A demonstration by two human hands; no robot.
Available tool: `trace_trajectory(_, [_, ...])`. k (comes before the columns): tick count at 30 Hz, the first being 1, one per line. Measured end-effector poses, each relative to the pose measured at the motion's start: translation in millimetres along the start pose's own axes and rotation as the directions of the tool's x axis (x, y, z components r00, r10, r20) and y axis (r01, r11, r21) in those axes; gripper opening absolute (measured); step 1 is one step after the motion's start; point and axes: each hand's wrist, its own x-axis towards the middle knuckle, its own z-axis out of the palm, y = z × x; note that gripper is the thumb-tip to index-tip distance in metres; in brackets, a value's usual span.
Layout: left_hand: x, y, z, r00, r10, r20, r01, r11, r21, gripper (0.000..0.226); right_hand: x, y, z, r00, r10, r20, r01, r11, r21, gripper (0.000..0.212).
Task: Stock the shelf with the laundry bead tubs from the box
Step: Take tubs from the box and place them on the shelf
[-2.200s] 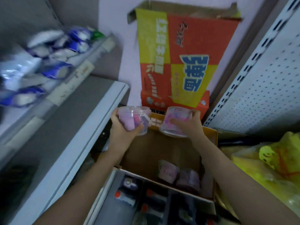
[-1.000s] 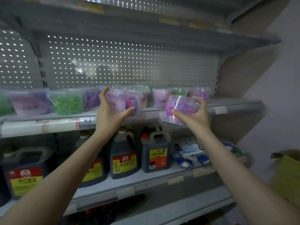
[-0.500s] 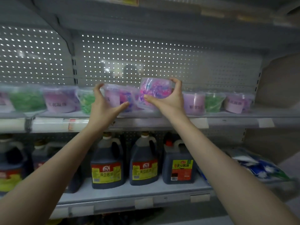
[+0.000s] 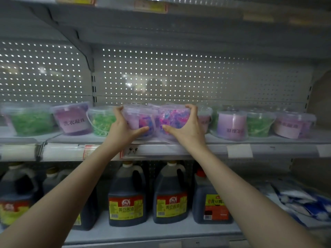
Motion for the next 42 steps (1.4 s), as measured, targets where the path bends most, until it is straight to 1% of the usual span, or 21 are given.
trace_trajectory(3, [-1.6, -1.4, -3.3, 0.999, -0.01, 0.032, 0.01, 1.0, 0.013, 0.11, 0.7, -0.3, -3.6, 1.0, -0.002, -0.008, 0.001, 0.99, -0.14, 0.092])
trace_trajectory(5, [-5.9, 0.8, -7.4, 0.999, -0.02, 0.026, 0.019, 0.998, 0.065, 0.114, 0.7, -1.2, -9.2, 0.999, 0.032, 0.02, -0.027, 0.978, -0.208, 0.097])
trace_trajectory(8, [-19.9, 6.0, -12.0, 1.0, 0.004, 0.01, -0.005, 0.992, 0.124, 0.102, -3.6, -2.0, -17.6, 0.995, 0.076, 0.058, -0.064, 0.98, -0.19, 0.096])
trace_trajectory(12, [-46.4, 14.4, -12.9, 0.986, 0.157, -0.058, -0.148, 0.98, 0.132, 0.071, -23.1, -2.4, -32.7, 0.997, 0.065, 0.05, -0.057, 0.986, -0.158, 0.083])
trace_trajectory(15, [-67.5, 24.1, -5.2, 0.973, 0.231, 0.023, -0.232, 0.963, 0.138, 0.055, -44.6, 2.4, -51.1, 0.995, 0.103, 0.019, -0.098, 0.981, -0.169, 0.07])
trace_trajectory(20, [-101.8, 36.1, 22.8, 0.944, 0.305, 0.127, -0.32, 0.939, 0.124, 0.047, -92.3, 26.5, -92.2, 0.985, 0.172, 0.0, -0.168, 0.963, -0.212, 0.052])
trace_trajectory(22, [-114.8, 41.1, 38.3, 0.935, 0.312, 0.17, -0.334, 0.935, 0.123, 0.043, -112.4, 40.6, -110.0, 0.98, 0.195, -0.026, -0.194, 0.936, -0.292, 0.049])
trace_trajectory(25, [-135.7, 52.1, 67.0, 0.907, 0.328, 0.263, -0.371, 0.919, 0.135, 0.034, -142.8, 64.9, -137.3, 0.968, 0.242, -0.059, -0.244, 0.869, -0.43, 0.048])
trace_trajectory(30, [-177.1, 71.1, 121.0, 0.817, 0.392, 0.422, -0.481, 0.868, 0.124, 0.031, -196.6, 104.5, -186.2, 0.958, 0.26, -0.124, -0.279, 0.727, -0.627, 0.045])
trace_trajectory(34, [-210.5, 89.2, 167.1, 0.731, 0.427, 0.532, -0.552, 0.829, 0.094, 0.03, -242.4, 134.3, -224.3, 0.939, 0.32, -0.127, -0.293, 0.55, -0.782, 0.045])
trace_trajectory(38, [-245.9, 109.8, 213.8, 0.621, 0.493, 0.61, -0.603, 0.797, -0.03, 0.029, -288.1, 161.6, -258.4, 0.906, 0.391, -0.161, -0.341, 0.449, -0.826, 0.044])
trace_trajectory(40, [-264.3, 119.4, 237.5, 0.563, 0.497, 0.66, -0.638, 0.769, -0.035, 0.032, -311.8, 174.3, -271.6, 0.88, 0.436, -0.189, -0.379, 0.406, -0.832, 0.044])
trace_trajectory(42, [-282.2, 126.6, 262.7, 0.507, 0.506, 0.698, -0.657, 0.751, -0.068, 0.034, -335.6, 187.6, -284.0, 0.843, 0.485, -0.234, -0.445, 0.384, -0.809, 0.044])
